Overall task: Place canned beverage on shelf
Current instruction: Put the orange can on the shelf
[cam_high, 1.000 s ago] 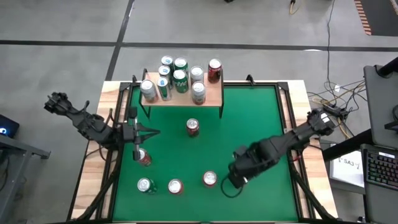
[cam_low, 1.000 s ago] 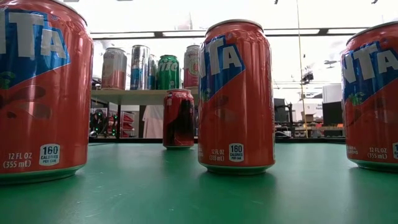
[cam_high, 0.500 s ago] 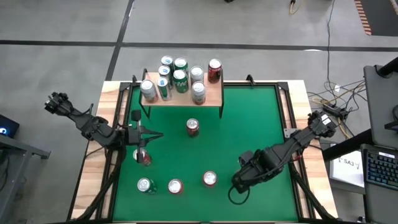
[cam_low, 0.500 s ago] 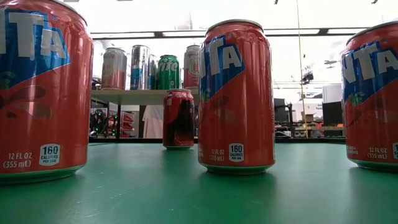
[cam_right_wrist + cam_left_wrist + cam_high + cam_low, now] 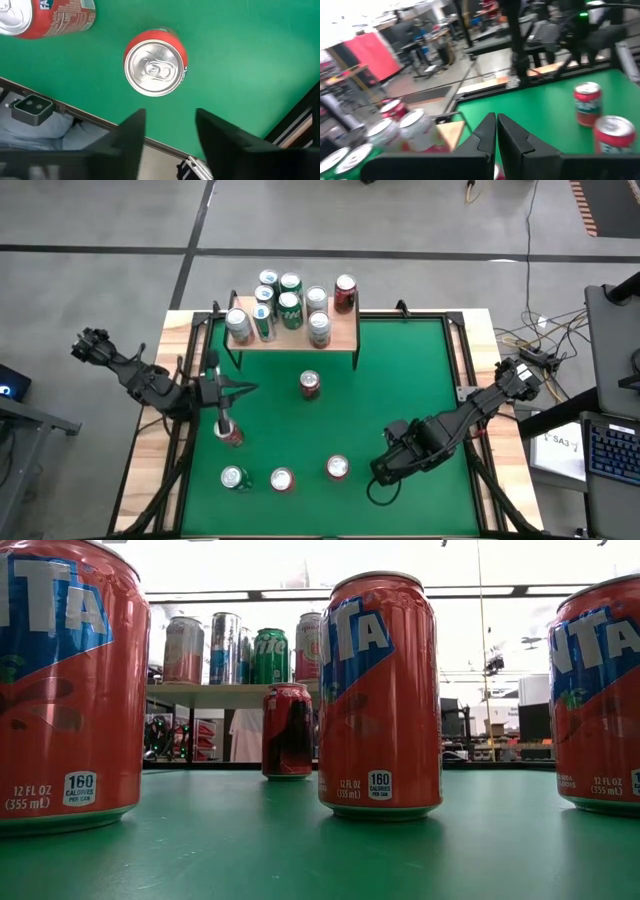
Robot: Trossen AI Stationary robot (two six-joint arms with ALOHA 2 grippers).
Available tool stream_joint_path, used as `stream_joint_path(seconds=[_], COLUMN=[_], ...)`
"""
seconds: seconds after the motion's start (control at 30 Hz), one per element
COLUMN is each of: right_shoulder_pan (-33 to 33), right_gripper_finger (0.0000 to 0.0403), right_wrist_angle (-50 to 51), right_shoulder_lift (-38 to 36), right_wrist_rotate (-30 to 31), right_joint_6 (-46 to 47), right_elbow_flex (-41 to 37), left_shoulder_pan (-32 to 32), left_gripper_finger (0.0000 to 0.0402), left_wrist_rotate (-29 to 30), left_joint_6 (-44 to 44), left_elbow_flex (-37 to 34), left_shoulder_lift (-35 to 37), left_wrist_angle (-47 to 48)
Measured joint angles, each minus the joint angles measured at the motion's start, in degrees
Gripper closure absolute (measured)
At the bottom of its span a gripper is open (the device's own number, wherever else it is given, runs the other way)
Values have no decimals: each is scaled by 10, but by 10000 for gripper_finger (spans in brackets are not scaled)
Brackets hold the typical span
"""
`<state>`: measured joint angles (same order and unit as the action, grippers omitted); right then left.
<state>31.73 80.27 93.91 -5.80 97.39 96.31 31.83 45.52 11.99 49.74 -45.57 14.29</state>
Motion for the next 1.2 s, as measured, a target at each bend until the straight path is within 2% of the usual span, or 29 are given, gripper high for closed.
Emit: stream_joint_path(seconds=[0.23, 0.4, 0.77, 1.2], right_shoulder_pan=[0, 0, -1, -12], right_gripper_finger=[100, 44, 35, 35], right_wrist_angle=[0, -3, -17, -18], right_shoulder_lift=[0, 0, 3, 49], right_wrist_rotate=[-1, -1, 30, 30], right_joint_6=[32, 33, 58, 45], right_elbow_flex=[0, 0, 0, 0], left_shoulder_pan=[0, 0, 0, 0], left_gripper_finger=[402, 402, 402, 402], left_wrist_rotate=[15, 15, 16, 16], left_joint_6=[0, 6, 8, 8], left_elbow_flex=[0, 0, 0, 0], left_shoulder_lift=[11, 17, 25, 24], left_wrist_angle=[0, 0, 1, 3])
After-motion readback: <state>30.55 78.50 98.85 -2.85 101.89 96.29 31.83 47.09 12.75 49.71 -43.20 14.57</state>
